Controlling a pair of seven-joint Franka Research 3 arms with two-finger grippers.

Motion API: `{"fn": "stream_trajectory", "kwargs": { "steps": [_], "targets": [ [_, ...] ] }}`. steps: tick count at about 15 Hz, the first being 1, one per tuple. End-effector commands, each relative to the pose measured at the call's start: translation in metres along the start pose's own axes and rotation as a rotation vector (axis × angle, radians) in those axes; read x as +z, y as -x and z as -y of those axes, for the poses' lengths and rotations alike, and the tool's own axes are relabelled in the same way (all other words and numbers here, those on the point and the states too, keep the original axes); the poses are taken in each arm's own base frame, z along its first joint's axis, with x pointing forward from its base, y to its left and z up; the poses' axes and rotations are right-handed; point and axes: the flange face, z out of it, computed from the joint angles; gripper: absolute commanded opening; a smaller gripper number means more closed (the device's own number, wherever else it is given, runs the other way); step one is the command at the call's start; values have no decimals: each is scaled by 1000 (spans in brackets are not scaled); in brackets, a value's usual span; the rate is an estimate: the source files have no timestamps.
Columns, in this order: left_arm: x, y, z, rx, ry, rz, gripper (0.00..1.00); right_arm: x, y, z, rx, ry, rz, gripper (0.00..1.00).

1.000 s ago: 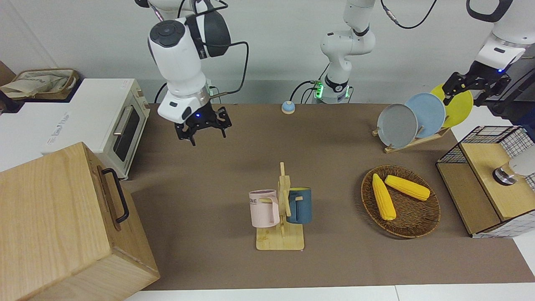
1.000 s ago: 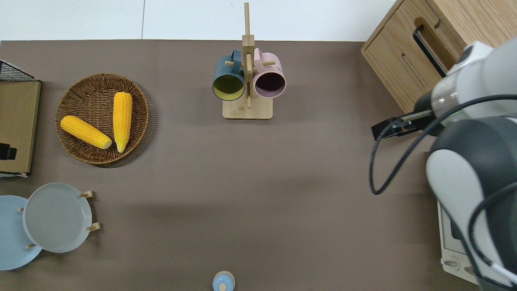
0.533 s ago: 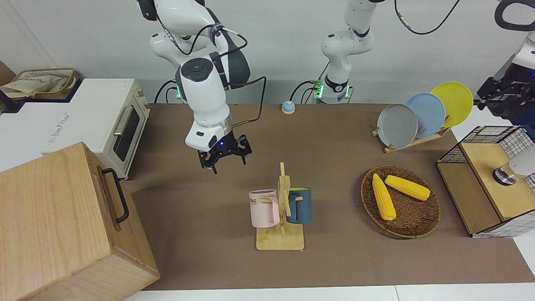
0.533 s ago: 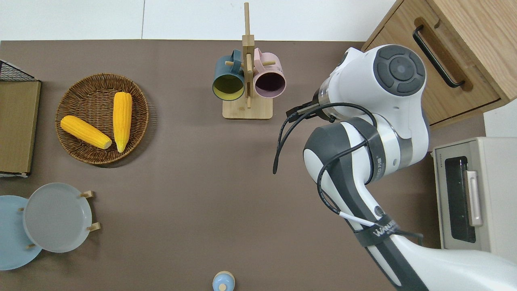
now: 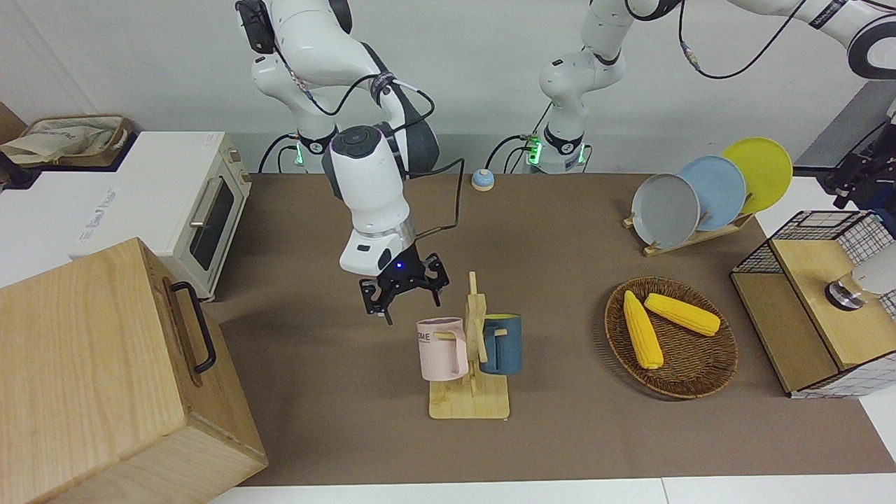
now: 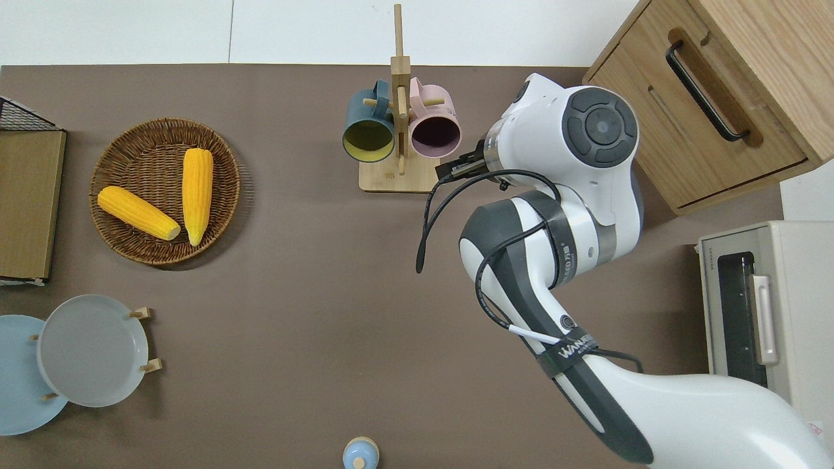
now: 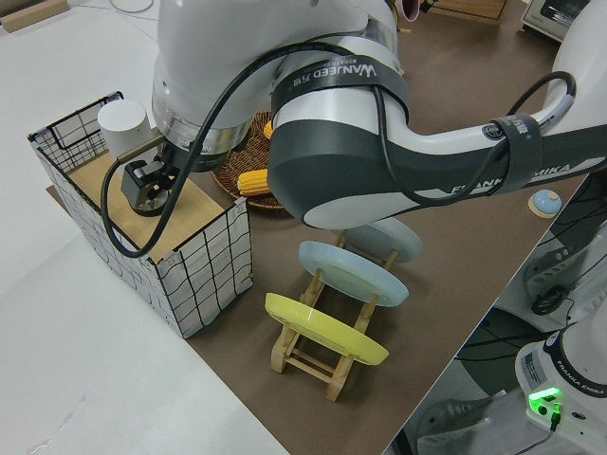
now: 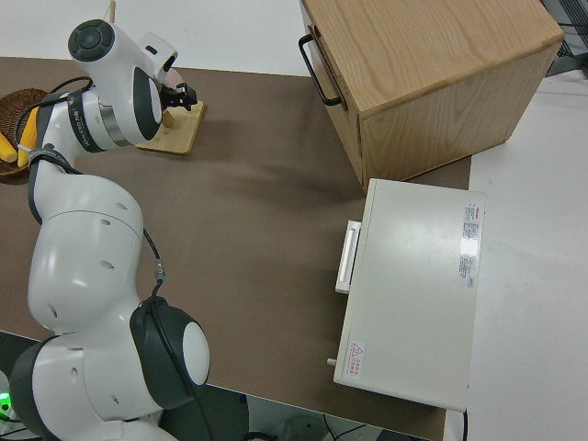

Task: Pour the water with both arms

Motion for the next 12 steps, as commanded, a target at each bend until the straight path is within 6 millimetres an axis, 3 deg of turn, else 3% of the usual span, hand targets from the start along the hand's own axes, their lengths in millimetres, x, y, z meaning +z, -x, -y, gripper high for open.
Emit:
{"fn": "stream_trajectory", "kwargs": {
  "steps": [1, 3, 5, 8, 12],
  "targets": [
    [15, -16, 8, -55, 5, -152, 989, 3, -13, -4, -71, 18, -83, 948],
    [28, -19, 9, -79, 26, -187, 989, 3, -17, -3, -118, 62, -131, 854],
    [36, -24, 11, -65, 1, -223, 989, 2, -19, -3, -126, 70, -145, 685],
    [46, -34, 6, -72, 1, -282, 989, 2, -19, -3, -129, 70, -150, 571],
    [71, -46, -1, -72, -23, -313, 989, 1, -22, -3, -133, 70, -180, 150]
  ]
}}
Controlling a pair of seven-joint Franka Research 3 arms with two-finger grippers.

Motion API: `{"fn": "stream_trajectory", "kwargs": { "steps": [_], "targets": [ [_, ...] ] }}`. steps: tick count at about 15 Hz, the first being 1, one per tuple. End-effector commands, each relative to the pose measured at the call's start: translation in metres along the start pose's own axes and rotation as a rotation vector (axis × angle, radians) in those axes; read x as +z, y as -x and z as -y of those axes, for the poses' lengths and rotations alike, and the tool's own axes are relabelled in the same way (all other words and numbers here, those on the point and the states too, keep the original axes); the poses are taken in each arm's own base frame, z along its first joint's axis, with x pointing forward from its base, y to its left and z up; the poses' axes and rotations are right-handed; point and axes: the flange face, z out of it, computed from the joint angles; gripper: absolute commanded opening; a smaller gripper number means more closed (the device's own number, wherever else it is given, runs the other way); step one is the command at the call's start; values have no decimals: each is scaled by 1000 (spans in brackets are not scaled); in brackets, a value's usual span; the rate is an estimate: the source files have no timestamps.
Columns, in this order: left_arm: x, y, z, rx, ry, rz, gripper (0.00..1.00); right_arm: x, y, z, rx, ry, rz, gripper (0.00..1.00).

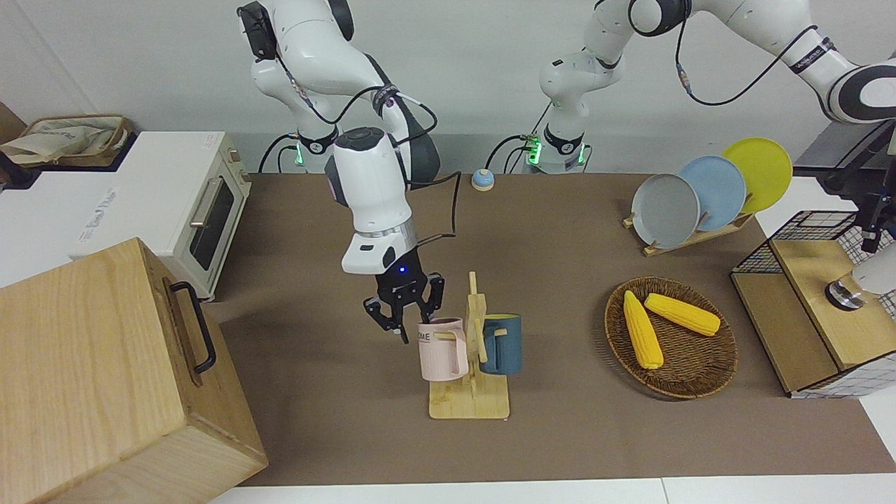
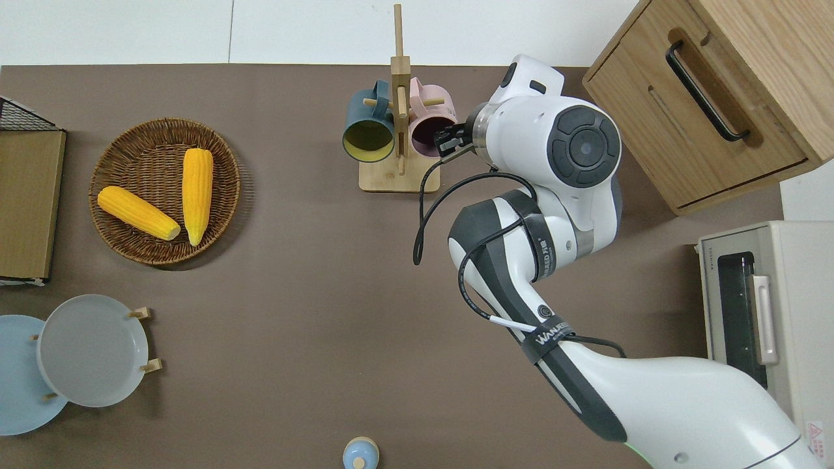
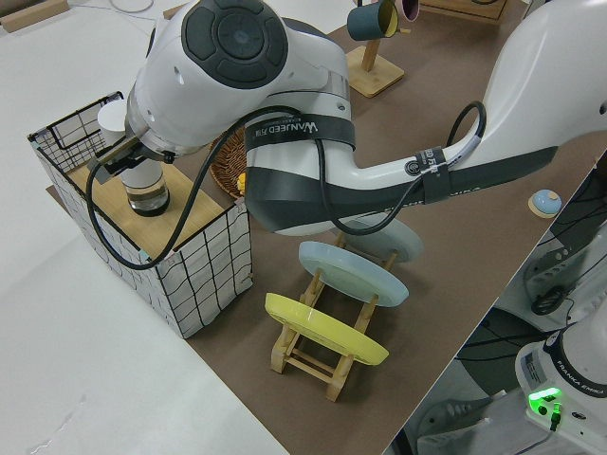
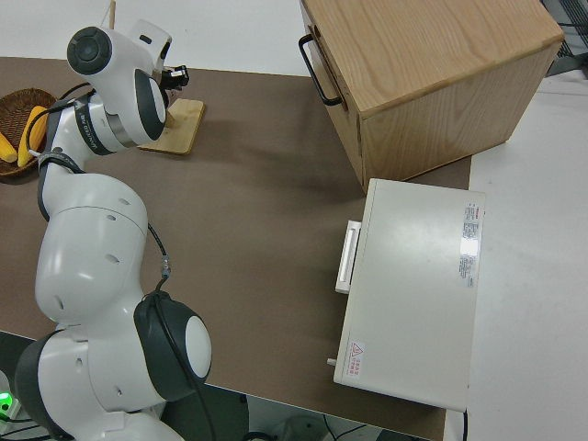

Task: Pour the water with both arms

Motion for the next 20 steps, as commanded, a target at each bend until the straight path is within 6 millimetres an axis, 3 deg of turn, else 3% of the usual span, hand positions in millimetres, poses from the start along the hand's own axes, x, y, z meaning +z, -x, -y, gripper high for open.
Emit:
{"fn": "stream_trajectory", "kwargs": {
  "steps": [1, 2, 8, 9, 13, 14, 20],
  "targets": [
    [28, -6, -8, 9, -5, -48, 989, 4, -5, -2, -31, 15, -26, 55],
    [32, -5, -7, 4, -11, -55, 989, 3, -6, -2, -31, 14, -35, 1],
    [52, -5, -8, 0, -39, -74, 966, -2, -7, -8, -30, 21, -37, 0],
    [53, -5, -8, -4, -38, -76, 908, -7, -9, -13, -48, 31, -40, 0],
    [54, -4, -6, -43, -25, -93, 74, -18, -10, -21, -102, 64, -29, 0],
    [55, -3, -7, -46, -23, -92, 1, -22, -10, -24, -119, 67, -24, 0],
    [43, -15, -8, -54, -23, -111, 0, -48, -5, -70, -150, 82, 43, 0]
  ]
}}
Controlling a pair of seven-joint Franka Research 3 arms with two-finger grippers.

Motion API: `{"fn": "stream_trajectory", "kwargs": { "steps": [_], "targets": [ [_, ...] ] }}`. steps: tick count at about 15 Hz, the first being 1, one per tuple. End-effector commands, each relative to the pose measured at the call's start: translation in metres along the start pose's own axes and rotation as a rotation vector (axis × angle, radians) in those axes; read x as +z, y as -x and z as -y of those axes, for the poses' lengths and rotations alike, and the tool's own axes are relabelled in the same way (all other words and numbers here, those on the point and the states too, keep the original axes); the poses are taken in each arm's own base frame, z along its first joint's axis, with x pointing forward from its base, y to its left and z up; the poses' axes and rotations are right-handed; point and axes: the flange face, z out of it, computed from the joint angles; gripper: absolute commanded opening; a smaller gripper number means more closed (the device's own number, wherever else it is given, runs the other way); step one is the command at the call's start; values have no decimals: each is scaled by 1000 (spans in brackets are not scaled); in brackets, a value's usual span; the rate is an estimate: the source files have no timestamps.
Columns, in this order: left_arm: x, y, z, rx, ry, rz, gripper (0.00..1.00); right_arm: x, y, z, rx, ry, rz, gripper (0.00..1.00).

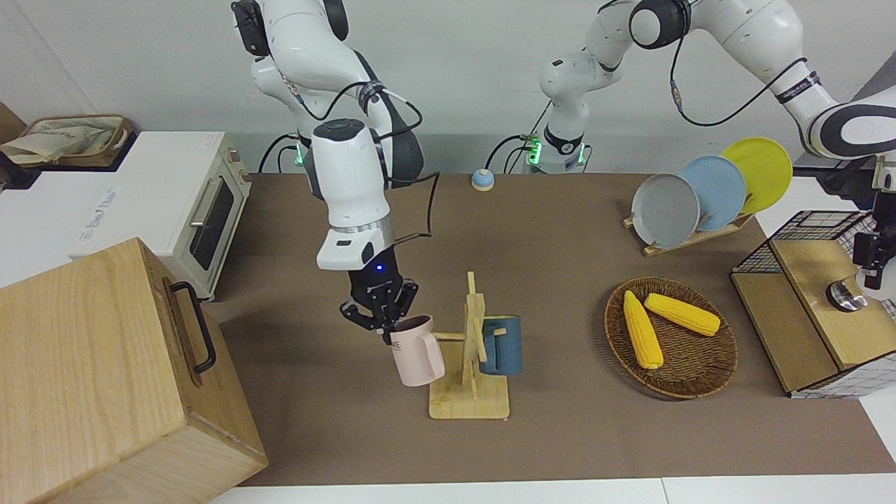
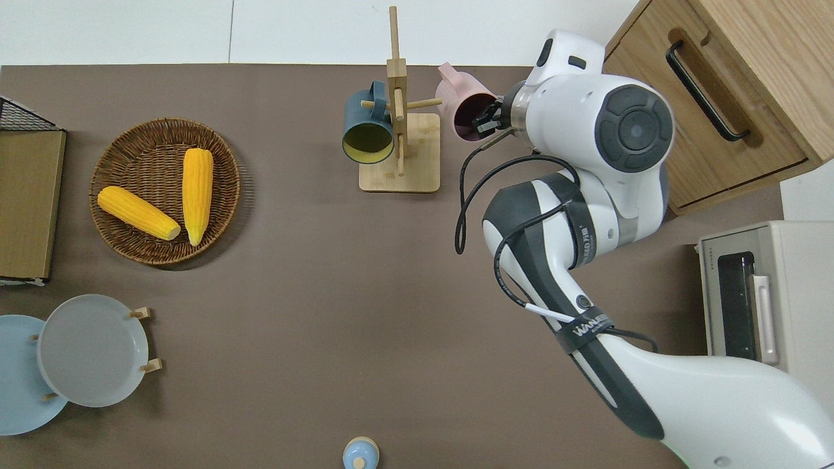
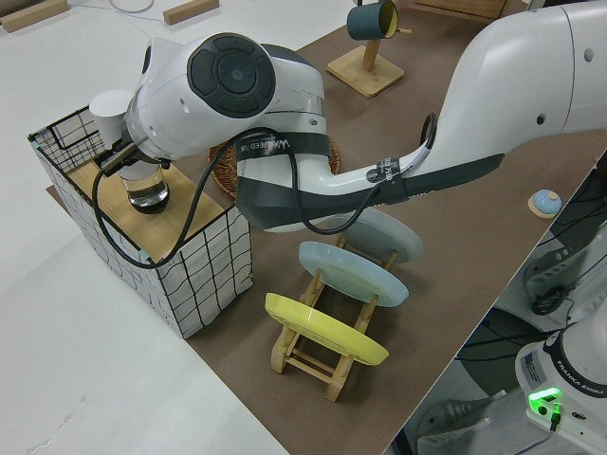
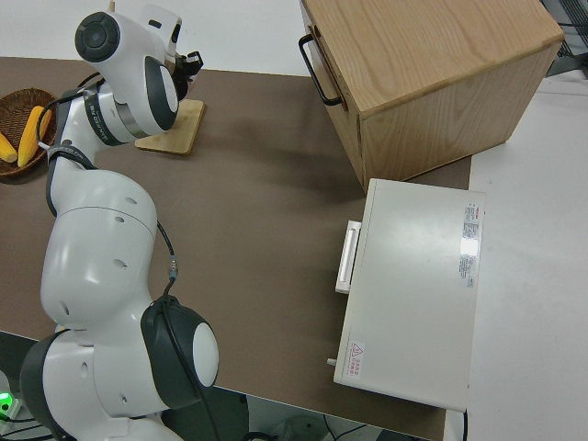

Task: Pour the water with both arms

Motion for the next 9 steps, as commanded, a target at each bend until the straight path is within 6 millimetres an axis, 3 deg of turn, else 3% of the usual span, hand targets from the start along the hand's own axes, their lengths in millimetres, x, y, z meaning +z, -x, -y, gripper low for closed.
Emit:
{"fn": "stream_trajectory", "kwargs": {
  "steps": [1, 2, 5, 9],
  "targets": [
    [-14, -22, -1, -16, -3, -47, 0, -24, 6, -29, -43, 11, 39, 0],
    [-15, -20, 2, -37, 1, -35, 0, -25, 8, -34, -45, 11, 54, 0],
    [-37, -43, -1, -54, 16, -26, 0, -33, 12, -45, -42, 12, 78, 0],
    [-67, -71, -22, -66, -11, 29, 0, -34, 21, -49, -29, 1, 151, 0]
  ]
}}
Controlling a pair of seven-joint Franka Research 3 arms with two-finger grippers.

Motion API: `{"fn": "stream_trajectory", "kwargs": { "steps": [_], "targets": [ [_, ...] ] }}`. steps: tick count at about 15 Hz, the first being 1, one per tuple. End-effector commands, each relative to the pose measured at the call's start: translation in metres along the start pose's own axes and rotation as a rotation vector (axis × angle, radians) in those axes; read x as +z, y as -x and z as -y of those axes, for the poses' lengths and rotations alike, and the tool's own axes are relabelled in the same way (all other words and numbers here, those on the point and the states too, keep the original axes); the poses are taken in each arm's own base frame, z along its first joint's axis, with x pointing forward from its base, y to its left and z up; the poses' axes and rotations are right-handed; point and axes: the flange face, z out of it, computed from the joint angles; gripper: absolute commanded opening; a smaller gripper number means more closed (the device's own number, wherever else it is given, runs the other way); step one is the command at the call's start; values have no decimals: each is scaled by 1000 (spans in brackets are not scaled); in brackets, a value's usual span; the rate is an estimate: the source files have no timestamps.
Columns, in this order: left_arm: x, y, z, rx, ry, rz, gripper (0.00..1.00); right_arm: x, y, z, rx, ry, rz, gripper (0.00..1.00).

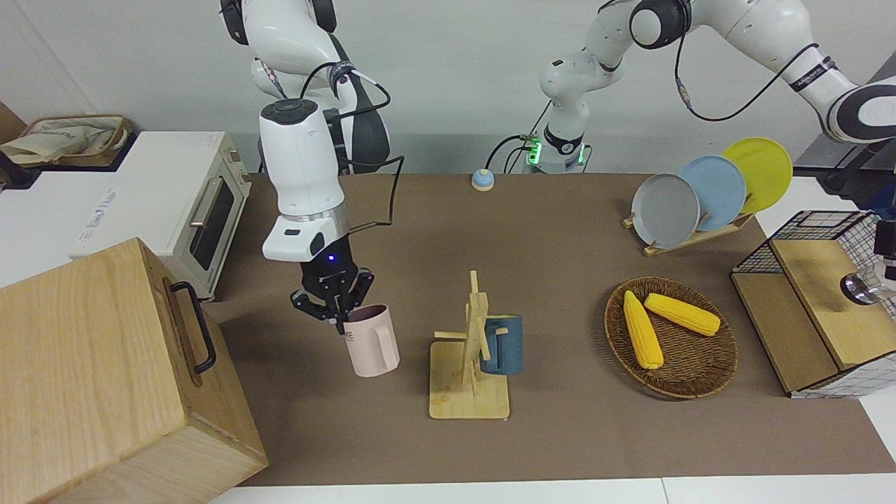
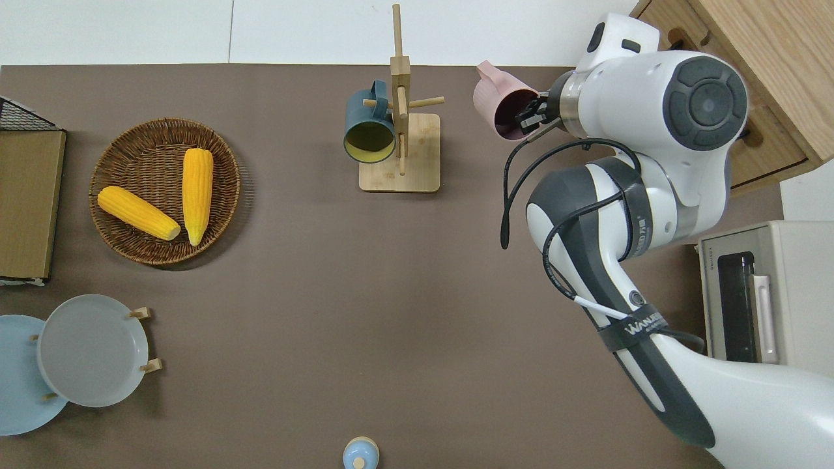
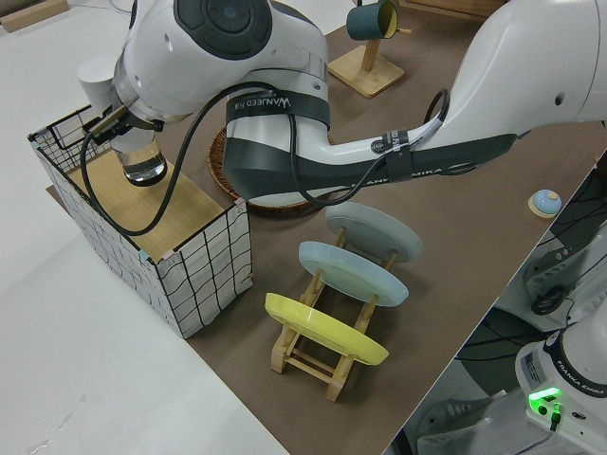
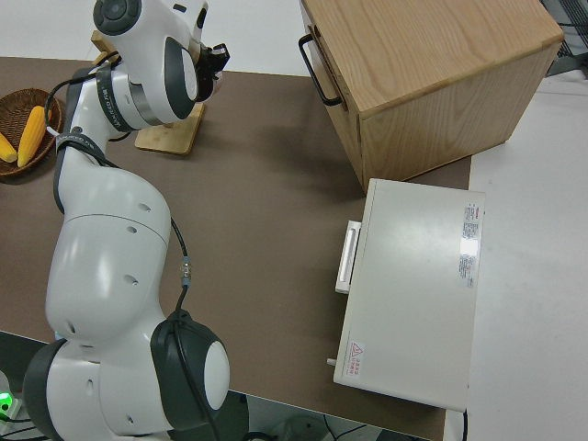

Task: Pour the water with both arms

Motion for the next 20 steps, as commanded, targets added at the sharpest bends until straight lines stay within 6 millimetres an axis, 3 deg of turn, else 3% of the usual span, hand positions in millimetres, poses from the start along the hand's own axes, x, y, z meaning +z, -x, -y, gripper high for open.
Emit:
{"fn": "stream_trajectory", "kwargs": {
  "steps": [1, 4, 8, 12, 14, 18, 20],
  "targets": [
    [-42, -32, -20, -39, -17, 16, 0, -8, 10, -2, -15, -14, 79, 0],
    [-71, -47, -54, -49, -29, 58, 0, -9, 23, 2, -15, -33, 196, 0],
    [-110, -62, -109, -56, -47, 101, 0, -19, 42, 25, 97, -77, 369, 0],
    [-135, -54, -156, -52, -28, 209, 0, -17, 48, 87, 200, -135, 497, 0],
    [-142, -38, -170, -56, -17, 234, 0, -9, 47, 129, 264, -148, 525, 0],
    [-148, -12, -226, -54, -55, 285, 0, 10, 44, 215, 398, -204, 576, 0],
    [-147, 8, -251, -48, -51, 287, 0, 19, 43, 249, 473, -221, 592, 0]
  ]
}}
